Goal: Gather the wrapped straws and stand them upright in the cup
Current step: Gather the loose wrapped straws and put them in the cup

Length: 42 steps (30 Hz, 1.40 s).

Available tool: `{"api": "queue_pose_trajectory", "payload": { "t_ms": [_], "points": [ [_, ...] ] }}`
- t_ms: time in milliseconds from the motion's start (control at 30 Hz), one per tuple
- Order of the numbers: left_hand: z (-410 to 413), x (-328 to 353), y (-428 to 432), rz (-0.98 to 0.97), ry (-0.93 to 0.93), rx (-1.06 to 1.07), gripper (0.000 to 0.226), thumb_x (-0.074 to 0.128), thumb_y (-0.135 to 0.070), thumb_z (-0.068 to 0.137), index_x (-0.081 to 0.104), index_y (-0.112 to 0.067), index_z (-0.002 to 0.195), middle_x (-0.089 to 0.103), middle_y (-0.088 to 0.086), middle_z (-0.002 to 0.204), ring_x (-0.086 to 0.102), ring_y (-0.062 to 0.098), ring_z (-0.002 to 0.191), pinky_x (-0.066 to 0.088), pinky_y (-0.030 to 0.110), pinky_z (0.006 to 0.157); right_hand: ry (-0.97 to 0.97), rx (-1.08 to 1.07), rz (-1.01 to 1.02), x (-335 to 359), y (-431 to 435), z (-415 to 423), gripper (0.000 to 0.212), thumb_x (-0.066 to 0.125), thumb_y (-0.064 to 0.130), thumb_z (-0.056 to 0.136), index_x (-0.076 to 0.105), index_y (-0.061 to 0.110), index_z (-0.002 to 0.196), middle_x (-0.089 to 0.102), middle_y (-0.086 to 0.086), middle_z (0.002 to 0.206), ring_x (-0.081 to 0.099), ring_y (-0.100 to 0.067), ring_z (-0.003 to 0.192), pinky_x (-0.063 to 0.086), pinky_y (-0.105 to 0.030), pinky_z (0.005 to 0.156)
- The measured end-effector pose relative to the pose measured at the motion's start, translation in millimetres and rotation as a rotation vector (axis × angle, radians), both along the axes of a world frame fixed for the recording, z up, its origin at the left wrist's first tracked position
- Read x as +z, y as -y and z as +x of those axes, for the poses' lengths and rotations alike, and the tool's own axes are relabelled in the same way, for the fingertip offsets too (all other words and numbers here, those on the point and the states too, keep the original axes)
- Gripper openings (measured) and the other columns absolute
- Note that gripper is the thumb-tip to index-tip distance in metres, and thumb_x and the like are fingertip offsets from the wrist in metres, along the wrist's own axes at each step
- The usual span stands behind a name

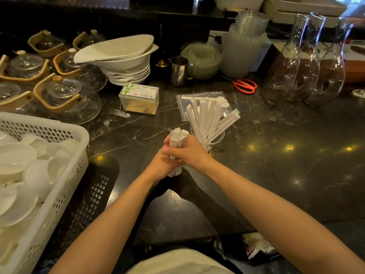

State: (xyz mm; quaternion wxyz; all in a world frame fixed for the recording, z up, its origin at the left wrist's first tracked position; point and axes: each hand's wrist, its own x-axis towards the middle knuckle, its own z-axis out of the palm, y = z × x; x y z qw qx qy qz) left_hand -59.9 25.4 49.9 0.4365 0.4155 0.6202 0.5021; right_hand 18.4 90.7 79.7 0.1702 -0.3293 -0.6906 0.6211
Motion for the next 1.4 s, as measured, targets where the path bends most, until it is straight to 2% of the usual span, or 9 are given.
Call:
{"api": "queue_pose_trajectory", "payload": {
  "t_ms": [67, 167, 233, 300, 567, 900, 1067, 1200, 1400],
  "points": [
    [0, 3, 1, 0.024, 0.012, -0.064, 0.034, 0.048, -0.002, 0.088, 0.042, -0.012, 0.120, 0.052, 0.009, 0.116, 0.051, 0.016, 0.107, 0.049, 0.021, 0.085, 0.022, 0.006, -0.017, 2, 3, 1, 0.003, 0.063, 0.015, 0.081, 0.065, 0.013, 0.081, 0.061, -0.004, 0.077, 0.059, -0.009, 0.073, 0.053, -0.027, 0.073],
    [-5, 10, 2, 0.012, 0.109, -0.126, 0.038, 0.054, -0.006, 0.084, 0.042, -0.036, 0.103, 0.056, -0.010, 0.103, 0.056, 0.005, 0.098, 0.050, 0.009, 0.071, 0.034, 0.022, 0.076, 14, 3, 4, 0.028, 0.051, 0.019, 0.089, 0.066, -0.004, 0.085, 0.065, -0.016, 0.077, 0.060, 0.001, 0.055, 0.042, -0.007, 0.050],
    [-10, 22, 1, 0.021, 0.124, -0.162, 0.040, 0.055, -0.011, 0.084, 0.041, -0.045, 0.098, 0.054, -0.018, 0.102, 0.058, -0.003, 0.094, 0.049, 0.009, 0.070, -0.002, 0.006, 0.093, 27, -1, 7, 0.030, 0.048, 0.019, 0.090, 0.064, -0.006, 0.083, 0.064, -0.031, 0.088, 0.067, -0.015, 0.073, 0.050, -0.017, 0.064],
    [-12, 37, -2, 0.083, 0.107, -0.190, 0.038, 0.056, -0.017, 0.082, 0.043, -0.048, 0.100, 0.057, -0.020, 0.102, 0.059, -0.010, 0.092, 0.047, 0.006, 0.071, -0.051, -0.008, 0.126, 45, -8, 10, 0.026, 0.047, 0.020, 0.090, 0.064, 0.008, 0.076, 0.067, -0.019, 0.083, 0.066, -0.018, 0.077, 0.052, -0.025, 0.075],
    [-11, 108, -48, 0.263, -0.013, -0.220, 0.019, 0.054, -0.011, 0.084, 0.059, -0.025, 0.096, 0.064, -0.007, 0.098, 0.063, 0.010, 0.097, 0.053, 0.029, 0.085, -0.269, -0.084, 0.230, 112, -57, 24, 0.020, 0.050, 0.016, 0.089, 0.063, 0.011, 0.074, 0.067, -0.003, 0.077, 0.065, -0.010, 0.068, 0.055, -0.024, 0.072],
    [3, 89, -95, 0.249, -0.192, -0.170, 0.031, 0.060, -0.005, 0.079, 0.055, -0.020, 0.106, 0.061, -0.007, 0.088, 0.059, 0.002, 0.081, 0.050, 0.009, 0.066, -0.101, -0.102, 0.202, 79, -94, 36, 0.027, 0.050, 0.018, 0.089, 0.060, -0.005, 0.099, 0.063, -0.019, 0.093, 0.062, -0.027, 0.088, 0.050, -0.044, 0.085],
    [-1, 71, -95, 0.185, -0.204, -0.160, 0.024, 0.063, -0.003, 0.076, 0.056, -0.019, 0.092, 0.060, -0.008, 0.085, 0.060, 0.000, 0.079, 0.050, 0.009, 0.067, -0.057, -0.031, 0.155, 59, -93, 37, 0.016, 0.053, 0.018, 0.087, 0.066, 0.013, 0.092, 0.067, -0.004, 0.088, 0.064, -0.012, 0.084, 0.052, -0.027, 0.079],
    [-3, 64, -95, 0.148, -0.260, -0.121, 0.032, 0.067, -0.005, 0.073, 0.052, -0.018, 0.098, 0.059, -0.008, 0.089, 0.058, 0.004, 0.084, 0.048, 0.007, 0.066, -0.036, -0.024, 0.179, 53, -95, 38, 0.011, 0.060, 0.016, 0.081, 0.062, 0.024, 0.088, 0.065, -0.009, 0.099, 0.062, -0.019, 0.096, 0.052, -0.034, 0.086],
    [-4, 63, -97, 0.156, -0.401, -0.051, 0.031, 0.067, -0.015, 0.076, 0.054, -0.019, 0.104, 0.064, 0.006, 0.102, 0.062, 0.021, 0.090, 0.052, 0.034, 0.078, -0.070, -0.072, 0.192, 50, -99, 41, 0.014, 0.061, 0.015, 0.081, 0.058, 0.021, 0.093, 0.062, -0.016, 0.109, 0.060, -0.028, 0.104, 0.049, -0.043, 0.092]
  ]
}}
